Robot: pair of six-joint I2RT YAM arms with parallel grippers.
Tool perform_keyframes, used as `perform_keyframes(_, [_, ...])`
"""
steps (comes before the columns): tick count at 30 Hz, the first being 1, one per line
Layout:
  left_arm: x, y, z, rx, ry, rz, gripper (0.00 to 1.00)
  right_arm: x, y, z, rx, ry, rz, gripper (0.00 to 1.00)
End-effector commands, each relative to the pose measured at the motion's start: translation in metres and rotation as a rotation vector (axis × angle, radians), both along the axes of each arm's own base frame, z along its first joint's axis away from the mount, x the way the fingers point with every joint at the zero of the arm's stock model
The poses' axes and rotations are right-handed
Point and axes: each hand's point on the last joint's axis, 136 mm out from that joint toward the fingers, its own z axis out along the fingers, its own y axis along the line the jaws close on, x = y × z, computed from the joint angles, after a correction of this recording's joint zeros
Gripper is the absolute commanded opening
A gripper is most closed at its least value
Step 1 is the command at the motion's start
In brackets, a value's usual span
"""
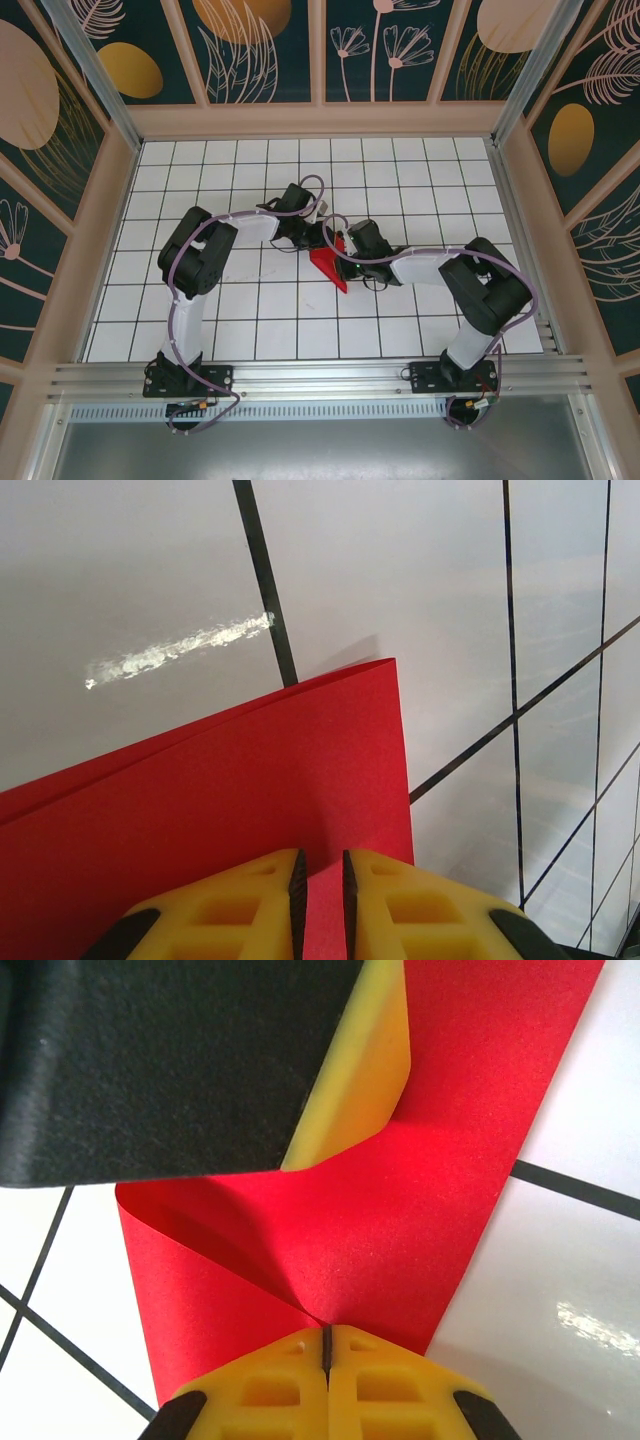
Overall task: Fold a paper plane with a square sheet of paper (fold left side to right side)
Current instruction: Third fold the triangle at the center of the table.
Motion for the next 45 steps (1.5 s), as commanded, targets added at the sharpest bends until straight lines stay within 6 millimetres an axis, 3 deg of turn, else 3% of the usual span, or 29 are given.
perform_keyframes(1, [-0.02,0.009,-0.039,0.097,0.065,-0.02,0.22,-0.019,-0.018,-0.024,-0.058,0.089,-0.029,0.0])
perform_keyframes(8, [-0.019,0.009,-0.038,0.097,0.061,-0.016,0.22,-0.017,-0.019,-0.009,-0.042,0.058,-0.039,0.0])
perform_keyframes(17, [-0.009,0.003,-0.021,0.092,0.031,-0.026,0.24,-0.024,-0.024,-0.033,-0.085,0.113,-0.046,0.0])
perform_keyframes(22, [-0.007,0.002,-0.016,0.09,0.024,-0.032,0.27,-0.022,-0.022,-0.035,-0.091,0.117,-0.044,0.0])
perform_keyframes(29, [0.016,0.009,0.02,0.095,-0.039,-0.022,0.38,-0.026,-0.023,-0.044,-0.123,0.139,-0.028,0.0])
perform_keyframes(35, [0.037,0.032,0.045,0.1,-0.072,0.024,0.4,-0.025,-0.02,-0.042,-0.124,0.132,-0.02,0.0])
perform_keyframes(38, [0.029,0.042,0.052,0.087,-0.084,0.031,0.32,-0.025,-0.019,-0.042,-0.125,0.134,-0.014,0.0])
perform_keyframes(41, [0.005,0.038,0.065,-0.019,-0.07,0.01,0.24,-0.025,-0.018,-0.042,-0.125,0.132,-0.012,0.0])
perform_keyframes(45, [-0.026,0.03,0.071,-0.125,-0.039,-0.025,0.22,-0.025,-0.017,-0.042,-0.125,0.133,-0.006,0.0])
